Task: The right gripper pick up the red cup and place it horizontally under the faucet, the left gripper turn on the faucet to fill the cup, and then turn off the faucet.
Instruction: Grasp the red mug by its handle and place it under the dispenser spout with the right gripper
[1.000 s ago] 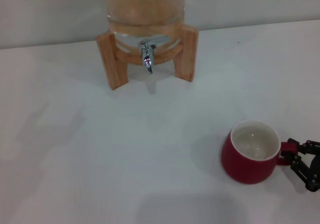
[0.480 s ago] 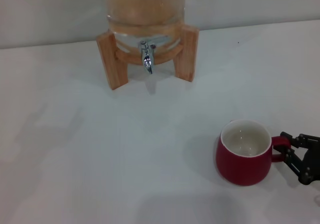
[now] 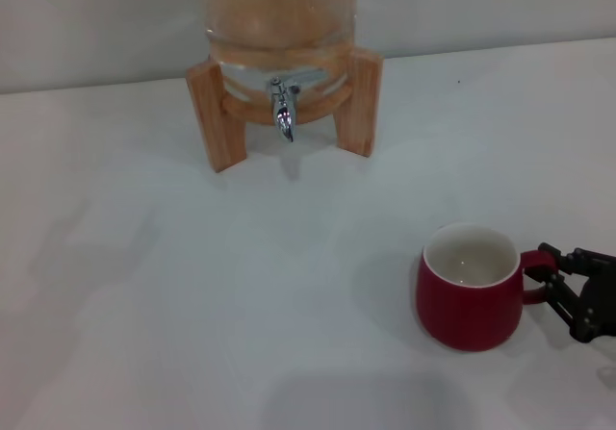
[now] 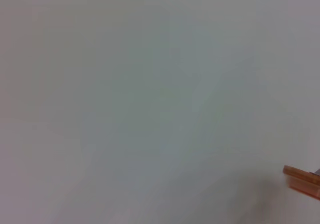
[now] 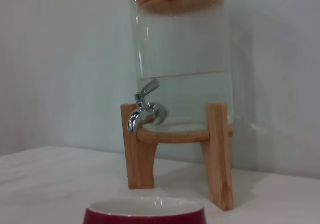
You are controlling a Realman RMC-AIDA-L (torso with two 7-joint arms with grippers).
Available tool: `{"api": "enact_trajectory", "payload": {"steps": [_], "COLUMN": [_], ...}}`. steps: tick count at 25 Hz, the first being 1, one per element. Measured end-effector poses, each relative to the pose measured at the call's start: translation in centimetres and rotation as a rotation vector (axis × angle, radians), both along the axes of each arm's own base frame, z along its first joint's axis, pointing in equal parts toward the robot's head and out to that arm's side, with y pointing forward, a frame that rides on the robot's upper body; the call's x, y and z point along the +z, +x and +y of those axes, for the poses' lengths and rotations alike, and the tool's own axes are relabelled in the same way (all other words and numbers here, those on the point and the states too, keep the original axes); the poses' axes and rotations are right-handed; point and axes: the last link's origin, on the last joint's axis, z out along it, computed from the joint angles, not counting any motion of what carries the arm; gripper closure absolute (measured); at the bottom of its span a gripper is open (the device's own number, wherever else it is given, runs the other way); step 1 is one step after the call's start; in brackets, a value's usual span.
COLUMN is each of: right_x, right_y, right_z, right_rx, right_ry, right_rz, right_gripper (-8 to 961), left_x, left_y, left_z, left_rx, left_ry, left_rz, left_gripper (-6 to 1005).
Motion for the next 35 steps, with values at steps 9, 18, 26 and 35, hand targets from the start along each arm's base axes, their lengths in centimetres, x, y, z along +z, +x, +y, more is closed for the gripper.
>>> {"api": "enact_trajectory", "payload": {"steps": [9, 18, 26, 35], "right_x": [-0.7, -1.1, -1.4, -2.9], "right_y": [-1.1, -2.0, -2.7, -4.2], "right_z": [1.3, 2.4, 3.4, 5.6], "right_rx": [0.027, 0.054, 0.067, 0.076], "right_ry": [-0.006, -0.004, 0.006, -0.01], "right_rz": [0.029, 0.045, 0.063, 0.061], "right_gripper": [788, 790, 791, 792], "left_x": [-0.1, -0.3, -0.4, -0.4], "left_y": [0.0, 0.0, 0.0, 0.1], "left_z": [0.0, -0.1, 0.1, 0.2], "left_rx": [0.002, 0.004, 0.004, 0.001], "left_ry": [-0.003, -0.008, -0.009, -0.013], "left_rz": [-0.002, -0.004, -0.001, 0.0], "left_gripper": [200, 200, 200, 200]}}
